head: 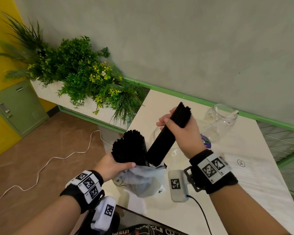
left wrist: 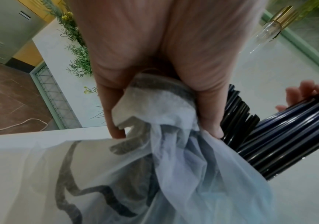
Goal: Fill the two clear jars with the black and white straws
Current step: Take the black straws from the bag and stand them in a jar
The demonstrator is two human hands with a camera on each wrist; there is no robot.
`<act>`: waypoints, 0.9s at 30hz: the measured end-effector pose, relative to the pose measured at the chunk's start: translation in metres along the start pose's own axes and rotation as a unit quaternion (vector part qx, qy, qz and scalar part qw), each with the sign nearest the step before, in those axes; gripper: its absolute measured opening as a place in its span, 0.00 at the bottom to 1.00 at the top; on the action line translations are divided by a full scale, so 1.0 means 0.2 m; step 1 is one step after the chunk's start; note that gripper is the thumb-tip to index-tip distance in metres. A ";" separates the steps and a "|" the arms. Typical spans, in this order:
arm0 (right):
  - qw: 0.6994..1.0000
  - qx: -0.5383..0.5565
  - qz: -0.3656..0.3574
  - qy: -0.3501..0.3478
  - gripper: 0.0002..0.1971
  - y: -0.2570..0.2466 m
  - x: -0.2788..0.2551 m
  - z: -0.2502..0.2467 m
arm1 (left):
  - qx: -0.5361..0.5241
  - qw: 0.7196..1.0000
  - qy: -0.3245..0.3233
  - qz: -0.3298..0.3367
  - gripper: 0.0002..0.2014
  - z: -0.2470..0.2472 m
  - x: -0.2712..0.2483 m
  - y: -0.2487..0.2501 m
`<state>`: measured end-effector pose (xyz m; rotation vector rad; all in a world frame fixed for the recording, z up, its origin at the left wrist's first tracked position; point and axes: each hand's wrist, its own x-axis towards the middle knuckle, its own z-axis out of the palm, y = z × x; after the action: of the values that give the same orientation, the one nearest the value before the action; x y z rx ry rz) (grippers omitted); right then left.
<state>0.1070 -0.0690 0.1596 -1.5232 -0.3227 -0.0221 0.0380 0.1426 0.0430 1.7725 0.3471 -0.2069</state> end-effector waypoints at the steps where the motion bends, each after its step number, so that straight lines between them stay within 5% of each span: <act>1: 1.000 -0.002 -0.011 0.011 0.12 -0.02 0.01 0.00 | 0.000 1.000 -0.002 0.000 0.18 0.00 0.00 0.00; 4: 0.997 -0.023 -0.042 0.053 0.21 -0.03 0.04 0.00 | 0.008 1.000 -0.014 -0.009 0.22 0.00 0.00 0.00; 10: 0.994 -0.021 -0.070 0.081 0.34 -0.06 0.10 0.01 | 0.007 1.000 -0.014 -0.014 0.47 -0.01 0.02 -0.01; 24: 0.961 -0.012 -0.163 0.223 0.30 -0.06 0.25 -0.13 | 0.036 0.999 -0.010 -0.026 0.37 -0.02 0.02 -0.01; 27: 0.962 -0.051 -0.136 0.230 0.30 0.09 0.25 -0.11 | 0.045 0.999 0.001 -0.024 0.26 0.00 0.01 0.00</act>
<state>0.1634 -0.0800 0.1538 -1.5136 -0.1551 -0.6103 0.0402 0.1432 0.0427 1.8544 0.3864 -0.2578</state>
